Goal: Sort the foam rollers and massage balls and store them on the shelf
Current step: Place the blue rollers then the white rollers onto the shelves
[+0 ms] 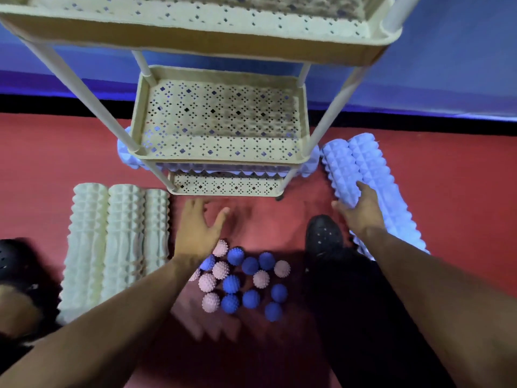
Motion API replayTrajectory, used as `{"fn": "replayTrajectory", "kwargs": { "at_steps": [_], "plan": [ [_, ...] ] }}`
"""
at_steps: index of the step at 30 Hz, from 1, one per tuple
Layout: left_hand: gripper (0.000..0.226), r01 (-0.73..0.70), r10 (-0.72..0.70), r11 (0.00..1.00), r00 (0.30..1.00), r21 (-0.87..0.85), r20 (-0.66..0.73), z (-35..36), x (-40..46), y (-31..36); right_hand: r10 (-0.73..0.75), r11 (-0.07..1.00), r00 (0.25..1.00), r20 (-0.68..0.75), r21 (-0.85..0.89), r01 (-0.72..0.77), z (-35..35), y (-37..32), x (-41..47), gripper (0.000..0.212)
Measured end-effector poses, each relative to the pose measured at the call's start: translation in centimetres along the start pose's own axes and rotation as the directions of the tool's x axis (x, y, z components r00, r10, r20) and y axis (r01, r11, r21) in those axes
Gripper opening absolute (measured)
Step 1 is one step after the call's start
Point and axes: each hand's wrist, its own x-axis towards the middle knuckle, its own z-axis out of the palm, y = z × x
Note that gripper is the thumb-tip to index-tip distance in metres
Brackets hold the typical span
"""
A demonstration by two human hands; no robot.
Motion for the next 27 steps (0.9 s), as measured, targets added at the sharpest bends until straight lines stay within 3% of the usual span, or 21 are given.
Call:
{"fn": "replayTrajectory", "kwargs": {
  "at_steps": [2, 5, 10, 14, 17, 23, 25, 27],
  "plan": [
    [0.060, 0.004, -0.008, 1.000, 0.983, 0.022, 0.182, 3.1, -0.8, 1.6, 0.071, 0.996, 0.997, -0.032, -0.060, -0.073, -2.2, 3.2, 0.5, 0.082],
    [0.060, -0.033, 0.031, 0.999, 0.950, 0.002, 0.310, 6.9, -1.4, 4.4, 0.200, 0.979, 0.980, -0.002, -0.043, -0.199, -4.2, 7.7, 1.3, 0.081],
    [0.063, -0.128, 0.073, 0.986, 0.907, 0.105, 0.415, 11.9, -1.9, 7.4, 0.323, 0.946, 0.932, 0.163, -0.017, -0.324, -4.5, 12.9, 1.9, 0.084],
    [0.066, -0.157, 0.054, 0.968, 0.892, 0.196, 0.448, 14.3, -2.1, 7.7, 0.370, 0.918, 0.908, 0.195, 0.072, -0.390, -2.5, 18.5, 4.6, 0.060],
    [0.067, -0.124, -0.007, 0.962, 0.878, 0.243, 0.478, 15.3, -1.9, 7.8, 0.374, 0.899, 0.901, 0.220, 0.151, -0.410, -1.7, 19.6, 5.4, 0.058],
    [0.069, -0.121, -0.044, 0.948, 0.867, 0.293, 0.497, 16.0, -1.8, 8.1, 0.361, 0.924, 0.913, 0.191, 0.063, -0.378, -1.3, 20.9, 6.4, 0.089],
    [0.068, -0.136, -0.031, 0.944, 0.870, 0.301, 0.492, 16.0, -1.9, 8.2, 0.334, 0.943, 0.929, 0.160, -0.066, -0.328, -1.8, 18.0, 5.1, 0.092],
    [0.068, -0.147, -0.020, 0.940, 0.876, 0.307, 0.481, 15.6, -2.1, 8.5, 0.317, 0.929, 0.939, 0.131, -0.243, -0.279, -2.0, 16.1, 4.3, 0.108]
  ]
}}
